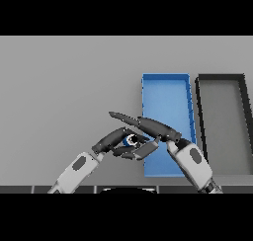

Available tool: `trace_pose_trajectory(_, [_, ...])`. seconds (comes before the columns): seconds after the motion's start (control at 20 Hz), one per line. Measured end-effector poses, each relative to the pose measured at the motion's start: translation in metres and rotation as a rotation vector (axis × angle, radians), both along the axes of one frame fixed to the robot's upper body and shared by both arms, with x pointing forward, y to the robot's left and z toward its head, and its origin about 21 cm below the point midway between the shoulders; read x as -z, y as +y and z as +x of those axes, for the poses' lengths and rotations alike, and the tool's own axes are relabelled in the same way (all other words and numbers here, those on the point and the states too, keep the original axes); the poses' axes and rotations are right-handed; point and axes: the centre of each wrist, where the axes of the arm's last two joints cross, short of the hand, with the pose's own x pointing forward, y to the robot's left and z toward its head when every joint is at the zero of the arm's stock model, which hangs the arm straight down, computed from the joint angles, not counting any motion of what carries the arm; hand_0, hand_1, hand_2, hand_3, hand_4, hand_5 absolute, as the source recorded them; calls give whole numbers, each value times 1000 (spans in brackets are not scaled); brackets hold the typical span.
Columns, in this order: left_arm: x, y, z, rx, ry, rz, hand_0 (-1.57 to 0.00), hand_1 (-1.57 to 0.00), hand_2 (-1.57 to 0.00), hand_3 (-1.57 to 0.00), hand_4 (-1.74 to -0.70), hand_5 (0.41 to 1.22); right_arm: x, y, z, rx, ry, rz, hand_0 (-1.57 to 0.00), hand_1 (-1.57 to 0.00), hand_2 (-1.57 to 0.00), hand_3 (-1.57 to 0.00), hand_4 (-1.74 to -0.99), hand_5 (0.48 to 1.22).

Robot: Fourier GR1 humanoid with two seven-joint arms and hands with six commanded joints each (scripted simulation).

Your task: Pick up the blue pipe and place it into the blue bin.

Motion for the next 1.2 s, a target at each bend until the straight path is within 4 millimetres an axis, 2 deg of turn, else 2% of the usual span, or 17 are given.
trace_pose_trajectory(0.05, [-2,3,4,-4,10,-5,-1571,-1571,-1571,-1484,-1736,1221,-2,2,3,-9,-7,1,-53,-84,-102,-46,-1245,506])
trace_pose_trajectory(0.1, [-4,3,3,3,21,-29,-1394,-1326,-1320,-1288,-1737,1221,-4,9,6,-27,0,-7,-181,-225,-237,-161,-1294,509])
trace_pose_trajectory(0.15, [-4,1,5,-7,-2,7,-1182,-1078,-1063,-1030,-1682,1221,-3,15,8,-38,6,-17,-345,-375,-379,-296,-1335,507])
trace_pose_trajectory(0.2, [-4,5,5,5,-1,117,-991,-878,-850,-824,-1552,1221,-6,16,11,-52,5,-33,-527,-534,-531,-440,-1362,508])
trace_pose_trajectory(0.25, [-6,6,5,21,11,186,-818,-706,-680,-659,-1480,1221,-6,22,12,-71,7,-49,-718,-699,-739,-635,-1430,522])
trace_pose_trajectory(0.3, [-10,7,4,10,12,208,-776,-706,-686,-583,-1533,1221,-8,26,13,-86,-9,-36,-888,-873,-905,-768,-1486,550])
trace_pose_trajectory(0.35, [-9,9,7,-8,2,182,-935,-879,-863,-781,-1574,1221,-6,29,15,-108,0,-21,-1025,-1013,-1038,-868,-1530,606])
trace_pose_trajectory(0.4, [-7,4,6,-19,-5,158,-1063,-1017,-969,-939,-1607,1221,-5,30,15,-146,18,5,-1134,-1124,-1145,-957,-1562,666])
trace_pose_trajectory(0.45, [-4,5,6,-31,3,127,-1164,-1128,-1051,-1065,-1634,1221,-4,32,15,-155,40,7,-1221,-1214,-1230,-1080,-1526,728])
trace_pose_trajectory(0.55, [-3,3,4,-38,30,57,-1311,-1287,-1186,-1247,-1673,1221,1,31,19,-160,86,26,-1347,-1342,-1353,-1257,-1469,905])
trace_pose_trajectory(0.7, [-5,3,7,-28,19,-36,-1438,-1426,-1348,-1405,-1706,1221,0,34,17,-163,22,49,-1456,-1454,-1459,-1410,-1447,1059])
trace_pose_trajectory(0.9, [-6,2,9,-31,32,-26,-1516,-1512,-1388,-1503,-1727,1221,2,31,11,-159,-19,45,-1524,-1523,-1525,-1505,-1475,1155])
trace_pose_trajectory(0.95, [-7,3,10,-29,28,-34,-1435,-1354,-1221,-1333,-1648,1221,2,30,13,-157,-19,59,-1533,-1533,-1534,-1518,-1480,1168])
trace_pose_trajectory(1.05, [-8,11,9,-13,-38,-8,-925,-866,-781,-853,-1415,1221,3,29,12,-158,7,111,-1547,-1546,-1548,-1537,-1487,1187])
trace_pose_trajectory(1.15, [-7,14,11,31,-83,96,-592,-554,-500,-546,-1216,1221,6,33,9,-160,24,74,-1556,-1555,-1556,-1549,-1490,1199])
trace_pose_trajectory(1.2, [-6,15,14,46,-106,108,-473,-443,-399,-436,-1143,1187,3,35,8,-144,26,41,-1559,-1558,-1559,-1554,-1491,1204])
